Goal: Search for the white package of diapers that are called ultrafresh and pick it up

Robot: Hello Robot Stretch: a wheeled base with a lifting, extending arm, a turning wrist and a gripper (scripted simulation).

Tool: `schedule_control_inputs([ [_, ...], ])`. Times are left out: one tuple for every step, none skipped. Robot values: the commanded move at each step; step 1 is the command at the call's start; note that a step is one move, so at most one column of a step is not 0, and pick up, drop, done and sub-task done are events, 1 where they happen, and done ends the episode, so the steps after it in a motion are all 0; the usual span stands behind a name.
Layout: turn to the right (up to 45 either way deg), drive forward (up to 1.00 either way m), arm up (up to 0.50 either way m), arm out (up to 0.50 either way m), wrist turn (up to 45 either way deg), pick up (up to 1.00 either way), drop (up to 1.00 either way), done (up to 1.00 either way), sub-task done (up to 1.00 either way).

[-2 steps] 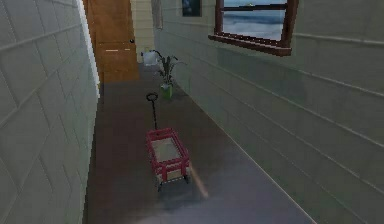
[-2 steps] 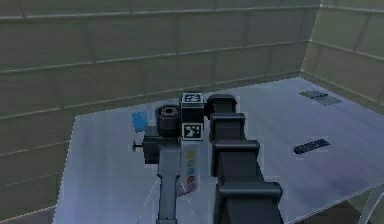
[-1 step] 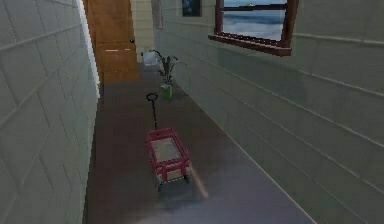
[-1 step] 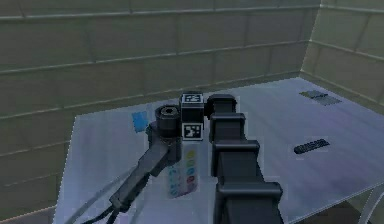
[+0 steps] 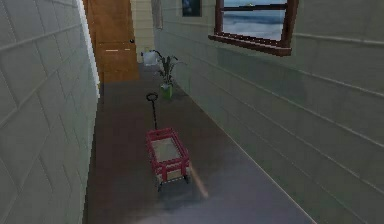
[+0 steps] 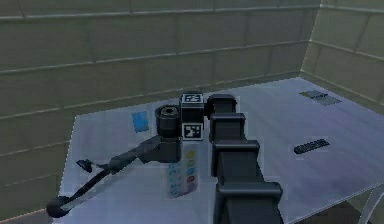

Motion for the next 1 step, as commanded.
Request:
schedule_control_inputs([
  [0.0, 0.00, 0.00, 0.00, 45.0, 0.00, 0.00, 0.00, 0.00],
])
